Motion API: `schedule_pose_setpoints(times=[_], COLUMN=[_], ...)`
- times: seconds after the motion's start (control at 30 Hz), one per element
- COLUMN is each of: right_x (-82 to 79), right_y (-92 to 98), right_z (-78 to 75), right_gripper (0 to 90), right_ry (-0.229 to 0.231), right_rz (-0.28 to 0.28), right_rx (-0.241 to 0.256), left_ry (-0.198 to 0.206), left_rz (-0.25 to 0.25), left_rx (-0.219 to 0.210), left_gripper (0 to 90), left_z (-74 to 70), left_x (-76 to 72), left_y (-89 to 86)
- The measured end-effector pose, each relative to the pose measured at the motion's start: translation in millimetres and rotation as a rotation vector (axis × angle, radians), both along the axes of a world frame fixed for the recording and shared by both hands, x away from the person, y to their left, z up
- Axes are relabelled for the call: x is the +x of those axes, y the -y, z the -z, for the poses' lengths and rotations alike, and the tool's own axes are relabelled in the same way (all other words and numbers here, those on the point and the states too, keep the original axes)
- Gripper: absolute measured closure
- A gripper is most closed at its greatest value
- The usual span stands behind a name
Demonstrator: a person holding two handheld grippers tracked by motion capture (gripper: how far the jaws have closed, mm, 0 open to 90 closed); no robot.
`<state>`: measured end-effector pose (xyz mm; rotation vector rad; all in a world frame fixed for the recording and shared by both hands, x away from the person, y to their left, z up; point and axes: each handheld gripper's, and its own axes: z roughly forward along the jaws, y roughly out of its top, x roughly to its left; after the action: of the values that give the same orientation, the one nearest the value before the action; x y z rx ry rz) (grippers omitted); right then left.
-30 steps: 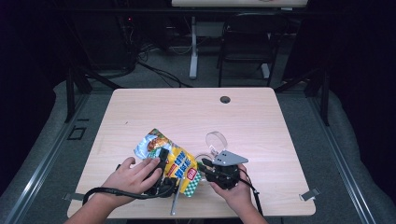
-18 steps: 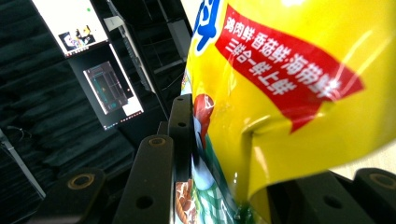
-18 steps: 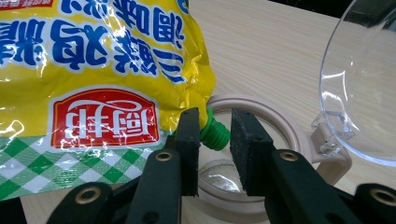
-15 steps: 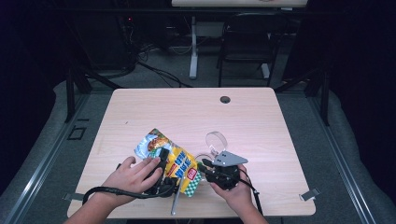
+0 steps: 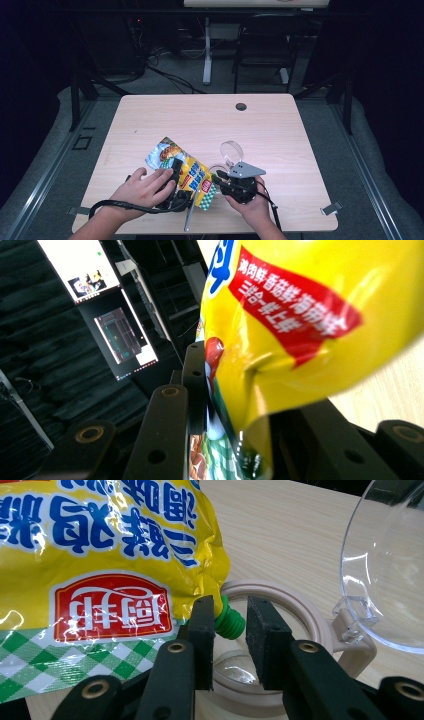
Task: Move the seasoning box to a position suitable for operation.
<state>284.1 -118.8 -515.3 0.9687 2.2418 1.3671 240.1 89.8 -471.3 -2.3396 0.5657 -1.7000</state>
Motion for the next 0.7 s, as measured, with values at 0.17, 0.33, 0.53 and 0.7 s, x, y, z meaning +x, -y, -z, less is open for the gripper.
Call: schedule_pose_setpoints(times=[0.17,0.33,0.53,0.7], right_x=[0.0,0.0,-0.2,0.0], right_y=[0.1,0.4,0.2,0.3], right_z=[0.1,0.2,0.2,0.3], right_gripper=[73.5,73.5,73.6,73.6], right_ry=[0.000,-0.002,-0.002,0.000], right_rz=[0.002,0.002,0.004,0.006], right_rx=[0.001,0.003,0.005,0.006], left_ry=[-0.014,0.003,0.008,-0.001], left_rz=[-0.013,0.009,0.014,0.011], left_rx=[0.000,0.002,0.007,0.007], left_gripper=[73.5,73.9,74.5,75.4], left_z=[-0.3,-1.8,-3.2,-4.3], left_x=[-0.6,-2.2,-3.8,-4.1], left_y=[0.0,0.7,2.2,3.1])
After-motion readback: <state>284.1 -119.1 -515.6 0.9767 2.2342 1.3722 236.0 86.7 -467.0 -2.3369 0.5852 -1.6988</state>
